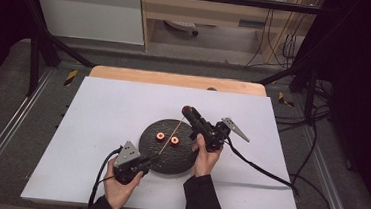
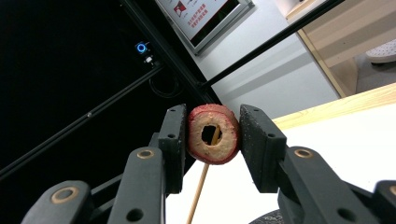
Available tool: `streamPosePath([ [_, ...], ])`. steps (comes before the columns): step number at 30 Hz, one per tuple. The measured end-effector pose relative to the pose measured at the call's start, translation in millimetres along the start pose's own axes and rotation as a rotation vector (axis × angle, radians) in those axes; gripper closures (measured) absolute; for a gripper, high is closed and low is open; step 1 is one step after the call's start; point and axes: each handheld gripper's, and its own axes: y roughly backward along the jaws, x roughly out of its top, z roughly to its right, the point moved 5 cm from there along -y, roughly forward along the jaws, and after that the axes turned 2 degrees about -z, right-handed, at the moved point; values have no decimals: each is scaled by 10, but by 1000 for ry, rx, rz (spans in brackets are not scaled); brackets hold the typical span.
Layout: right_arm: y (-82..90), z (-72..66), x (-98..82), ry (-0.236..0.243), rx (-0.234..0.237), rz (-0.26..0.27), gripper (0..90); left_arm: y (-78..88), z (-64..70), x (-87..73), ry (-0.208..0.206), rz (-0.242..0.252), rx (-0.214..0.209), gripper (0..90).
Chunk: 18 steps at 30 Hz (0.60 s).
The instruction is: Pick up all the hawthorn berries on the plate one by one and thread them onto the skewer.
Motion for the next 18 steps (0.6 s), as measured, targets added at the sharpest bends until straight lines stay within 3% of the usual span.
streamPosePath([
  [7,17,-19,-33,1,6,-9,632,-53,-5,75,20,2,-10,884],
  [18,56,-53,-82,16,21,-37,632,-111,-1,192,16,-5,-19,885],
])
